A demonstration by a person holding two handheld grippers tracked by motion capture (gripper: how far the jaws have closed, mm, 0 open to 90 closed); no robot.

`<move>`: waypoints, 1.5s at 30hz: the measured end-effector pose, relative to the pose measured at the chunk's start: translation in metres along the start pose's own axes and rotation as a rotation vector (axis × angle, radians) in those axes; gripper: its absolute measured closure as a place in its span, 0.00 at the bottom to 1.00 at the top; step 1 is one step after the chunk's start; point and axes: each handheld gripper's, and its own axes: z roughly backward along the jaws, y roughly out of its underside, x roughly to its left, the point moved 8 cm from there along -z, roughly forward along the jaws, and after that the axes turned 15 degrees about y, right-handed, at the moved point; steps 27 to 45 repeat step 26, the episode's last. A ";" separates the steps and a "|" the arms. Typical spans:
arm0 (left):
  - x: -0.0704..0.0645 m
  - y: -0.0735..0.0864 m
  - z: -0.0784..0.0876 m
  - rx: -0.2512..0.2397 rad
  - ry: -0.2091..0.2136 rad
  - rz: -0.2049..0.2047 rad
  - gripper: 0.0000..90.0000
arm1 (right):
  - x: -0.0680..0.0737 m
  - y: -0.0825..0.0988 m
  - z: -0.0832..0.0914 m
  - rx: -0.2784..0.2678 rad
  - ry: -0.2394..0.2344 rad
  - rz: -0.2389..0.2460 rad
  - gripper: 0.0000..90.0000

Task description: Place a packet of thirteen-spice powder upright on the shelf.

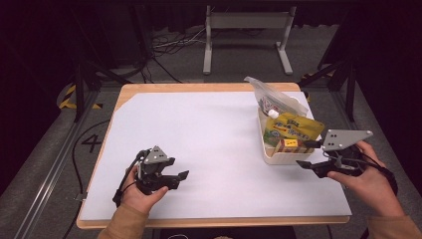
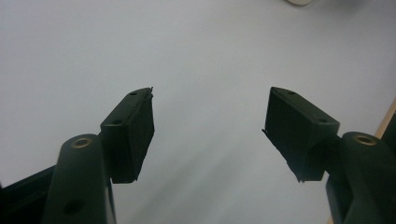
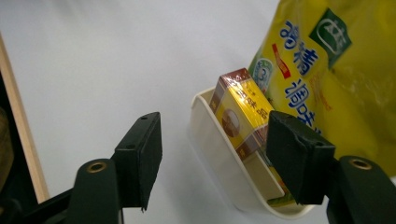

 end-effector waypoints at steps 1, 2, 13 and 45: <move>0.001 0.002 0.003 -0.003 -0.005 0.004 0.37 | 0.000 0.004 0.001 -0.001 0.007 -0.017 0.39; 0.003 0.004 0.005 -0.004 -0.007 0.006 0.36 | -0.001 0.007 0.002 -0.006 0.013 -0.032 0.39; 0.017 0.018 0.025 -0.059 -0.003 0.008 0.36 | 0.004 0.048 -0.006 0.020 0.020 -0.153 0.36; 0.023 0.022 0.034 -0.086 -0.006 0.000 0.36 | 0.003 0.057 -0.010 0.039 0.025 -0.185 0.35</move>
